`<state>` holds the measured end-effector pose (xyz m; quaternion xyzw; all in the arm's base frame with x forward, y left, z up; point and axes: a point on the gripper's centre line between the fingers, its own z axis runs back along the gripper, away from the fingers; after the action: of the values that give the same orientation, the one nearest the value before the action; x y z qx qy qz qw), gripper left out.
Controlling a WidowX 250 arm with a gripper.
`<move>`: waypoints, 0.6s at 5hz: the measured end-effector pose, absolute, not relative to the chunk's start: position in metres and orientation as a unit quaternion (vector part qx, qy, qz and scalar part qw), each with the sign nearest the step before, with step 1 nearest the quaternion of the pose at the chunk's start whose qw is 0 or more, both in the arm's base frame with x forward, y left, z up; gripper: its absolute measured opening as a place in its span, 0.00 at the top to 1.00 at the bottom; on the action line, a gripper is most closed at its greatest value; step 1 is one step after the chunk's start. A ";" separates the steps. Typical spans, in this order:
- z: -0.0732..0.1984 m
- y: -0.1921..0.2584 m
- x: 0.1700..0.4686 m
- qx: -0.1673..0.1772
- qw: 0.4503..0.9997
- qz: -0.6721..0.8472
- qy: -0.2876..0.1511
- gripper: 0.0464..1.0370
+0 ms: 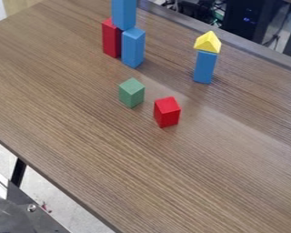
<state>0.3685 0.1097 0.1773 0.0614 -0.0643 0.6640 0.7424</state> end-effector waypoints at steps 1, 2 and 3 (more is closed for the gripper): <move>0.176 0.116 0.367 0.057 0.742 0.666 -0.058 0.04; 0.166 0.123 0.366 0.041 0.735 0.675 -0.057 0.04; 0.158 0.127 0.367 0.032 0.733 0.677 -0.060 0.04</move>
<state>0.3666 0.1270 0.1585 0.0323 -0.0598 0.6769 0.7329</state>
